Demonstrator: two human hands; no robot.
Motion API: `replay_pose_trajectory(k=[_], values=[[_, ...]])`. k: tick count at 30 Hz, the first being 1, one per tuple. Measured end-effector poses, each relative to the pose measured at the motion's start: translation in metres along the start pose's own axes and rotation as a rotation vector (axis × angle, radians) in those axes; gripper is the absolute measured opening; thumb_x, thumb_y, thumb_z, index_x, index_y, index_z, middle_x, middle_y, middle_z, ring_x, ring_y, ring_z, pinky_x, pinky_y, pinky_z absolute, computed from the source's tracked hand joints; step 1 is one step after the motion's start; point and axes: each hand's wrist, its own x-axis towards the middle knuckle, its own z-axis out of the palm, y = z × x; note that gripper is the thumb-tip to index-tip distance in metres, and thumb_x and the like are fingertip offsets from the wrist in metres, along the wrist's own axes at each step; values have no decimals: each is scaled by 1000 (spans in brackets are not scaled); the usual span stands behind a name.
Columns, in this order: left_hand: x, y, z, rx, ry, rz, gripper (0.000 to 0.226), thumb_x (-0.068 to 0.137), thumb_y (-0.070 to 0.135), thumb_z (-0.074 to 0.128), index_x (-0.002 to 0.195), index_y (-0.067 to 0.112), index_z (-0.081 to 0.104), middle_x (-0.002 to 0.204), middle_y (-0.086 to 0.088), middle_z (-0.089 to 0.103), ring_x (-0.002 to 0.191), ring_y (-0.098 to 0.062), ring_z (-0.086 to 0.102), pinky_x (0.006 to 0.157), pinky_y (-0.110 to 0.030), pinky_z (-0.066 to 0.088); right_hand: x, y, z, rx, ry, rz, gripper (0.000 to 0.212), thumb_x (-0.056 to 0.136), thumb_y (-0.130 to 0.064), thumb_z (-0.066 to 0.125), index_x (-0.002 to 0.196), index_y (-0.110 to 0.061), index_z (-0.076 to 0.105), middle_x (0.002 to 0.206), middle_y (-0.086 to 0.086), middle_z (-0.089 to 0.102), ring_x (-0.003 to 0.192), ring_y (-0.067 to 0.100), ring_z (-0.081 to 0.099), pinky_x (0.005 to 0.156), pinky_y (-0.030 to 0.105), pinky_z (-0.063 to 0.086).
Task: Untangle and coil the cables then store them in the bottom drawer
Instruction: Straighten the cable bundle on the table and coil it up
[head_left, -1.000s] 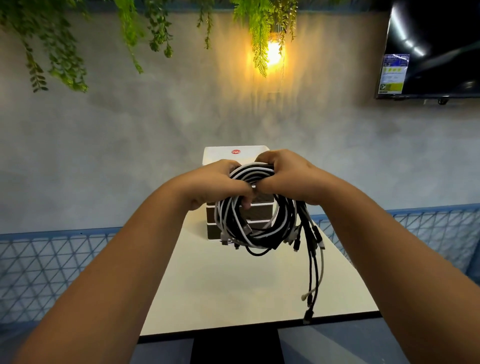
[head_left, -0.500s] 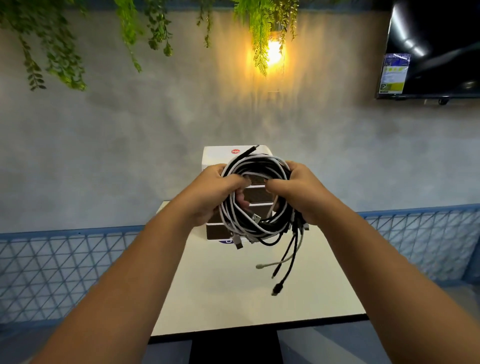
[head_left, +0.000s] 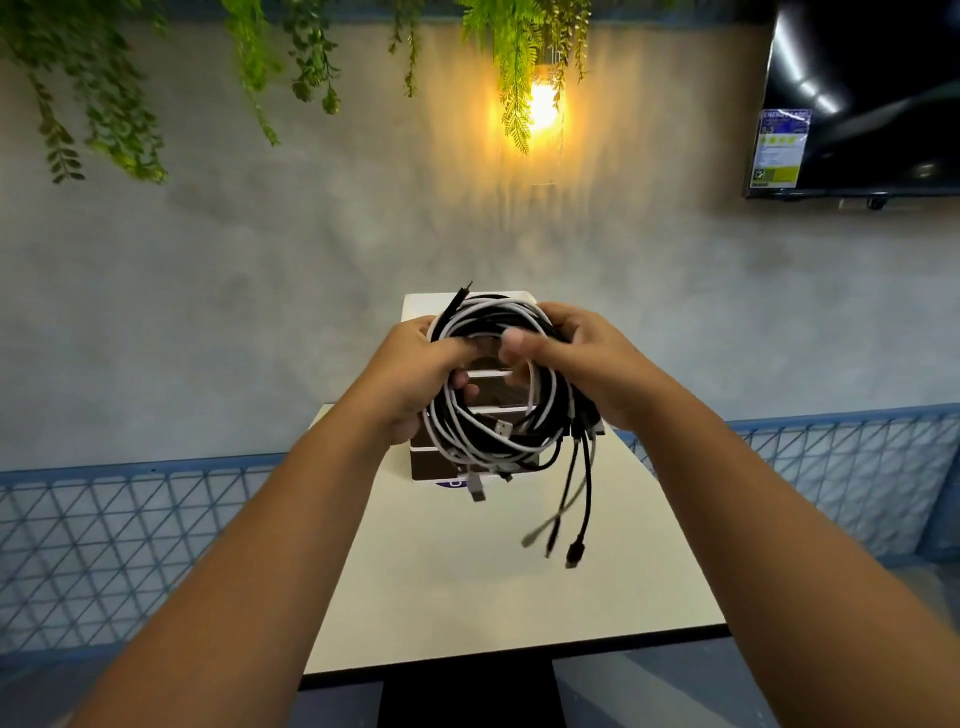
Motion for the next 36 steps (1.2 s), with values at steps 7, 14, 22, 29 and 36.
replay_pose_trajectory(k=[7, 14, 22, 29, 36], values=[[17, 6, -14, -107, 132, 32, 18, 90, 6, 63, 77, 9, 51, 53, -1, 41, 44, -10, 44, 60, -32, 52, -45, 63, -4, 290, -54, 160, 84, 70, -70, 69, 136, -21, 51, 128, 10, 64, 118, 29, 62, 101, 46, 49], [23, 8, -23, -72, 163, 74, 15, 90, 6, 63, 81, 9, 52, 56, -2, 41, 49, -14, 43, 57, -30, 51, -54, 74, -2, -20, 119, 186, 15, 96, -25, 59, 108, -18, 67, 93, -1, 70, 95, 19, 67, 92, 37, 52], [-3, 19, -14, -68, -120, 113, 16, 92, 1, 58, 79, 9, 51, 55, 1, 39, 48, -11, 40, 56, -31, 50, -38, 49, -30, -865, 323, 160, 26, 91, -16, 65, 66, -16, 57, 61, -3, 46, 60, 21, 50, 51, 24, 32], [-19, 23, 8, 32, -300, 39, 2, 91, 7, 62, 92, 6, 61, 52, -2, 45, 50, -16, 48, 63, -33, 52, -37, 24, -14, 122, 411, 304, 20, 101, 0, 37, 94, -4, 55, 65, 15, 64, 69, 28, 57, 64, 46, 52], [-18, 14, 11, 201, -232, 47, 12, 89, 16, 68, 80, 9, 64, 66, -2, 64, 60, -13, 62, 59, -25, 51, -49, 14, 0, 373, 189, 140, 22, 88, -10, 58, 71, -14, 71, 58, 2, 67, 49, 13, 62, 46, 21, 51]])
